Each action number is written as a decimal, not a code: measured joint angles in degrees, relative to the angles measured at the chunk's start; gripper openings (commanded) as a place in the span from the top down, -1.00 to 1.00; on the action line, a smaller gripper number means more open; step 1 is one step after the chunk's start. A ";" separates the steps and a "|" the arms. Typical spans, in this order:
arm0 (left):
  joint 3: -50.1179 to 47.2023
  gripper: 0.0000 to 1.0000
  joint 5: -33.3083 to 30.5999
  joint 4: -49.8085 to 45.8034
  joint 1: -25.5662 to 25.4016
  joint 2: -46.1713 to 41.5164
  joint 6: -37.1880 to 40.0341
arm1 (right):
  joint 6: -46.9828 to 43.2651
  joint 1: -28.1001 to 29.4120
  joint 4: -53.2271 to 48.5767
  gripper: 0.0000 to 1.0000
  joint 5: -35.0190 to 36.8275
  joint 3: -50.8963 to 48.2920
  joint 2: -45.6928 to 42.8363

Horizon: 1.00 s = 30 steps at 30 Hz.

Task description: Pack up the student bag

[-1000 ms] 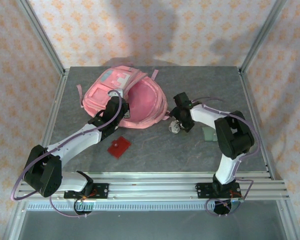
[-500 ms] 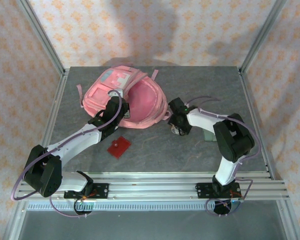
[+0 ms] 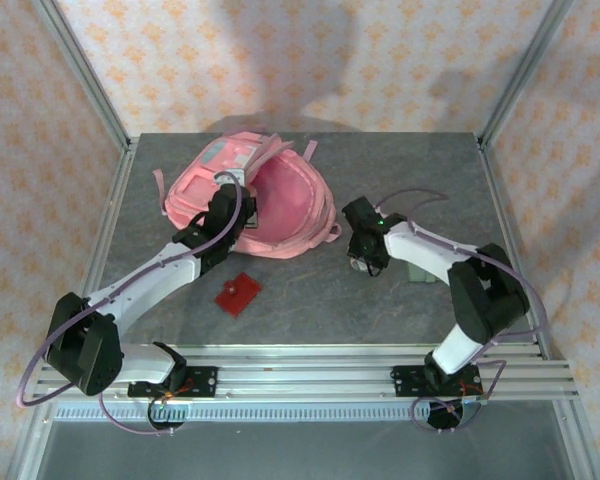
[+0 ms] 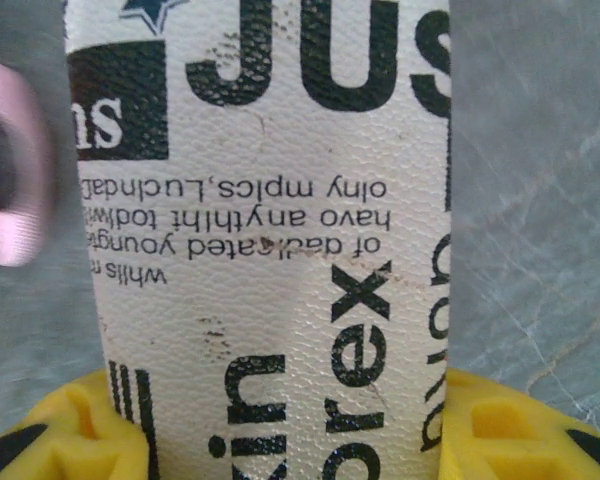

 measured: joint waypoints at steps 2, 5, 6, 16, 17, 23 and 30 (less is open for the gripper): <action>0.50 1.00 -0.52 -0.81 0.09 -0.59 0.61 | -2.45 0.92 0.22 0.47 -0.04 2.97 -0.90; 0.57 1.00 -0.90 -1.92 0.70 -2.38 1.42 | -7.04 3.19 2.25 0.46 -0.72 8.39 -0.66; 0.57 1.00 -1.01 -2.12 0.96 -2.97 1.73 | -8.76 4.20 2.89 0.45 -1.16 10.38 -0.20; 0.57 1.00 -2.14 -3.63 2.58 -5.81 3.21 | -24.39 10.60 5.99 0.35 -9.84 28.02 17.09; 0.57 1.00 -2.14 -3.63 2.60 -5.84 3.32 | -25.68 10.88 5.77 0.34 -10.32 28.96 18.78; 0.57 1.00 -2.10 -3.63 2.64 -5.84 3.43 | -31.26 11.61 3.39 0.22 -9.99 38.03 27.85; 0.55 1.00 -1.88 -3.52 3.13 -5.86 3.02 | -33.38 11.61 0.57 -0.46 -5.25 50.05 34.95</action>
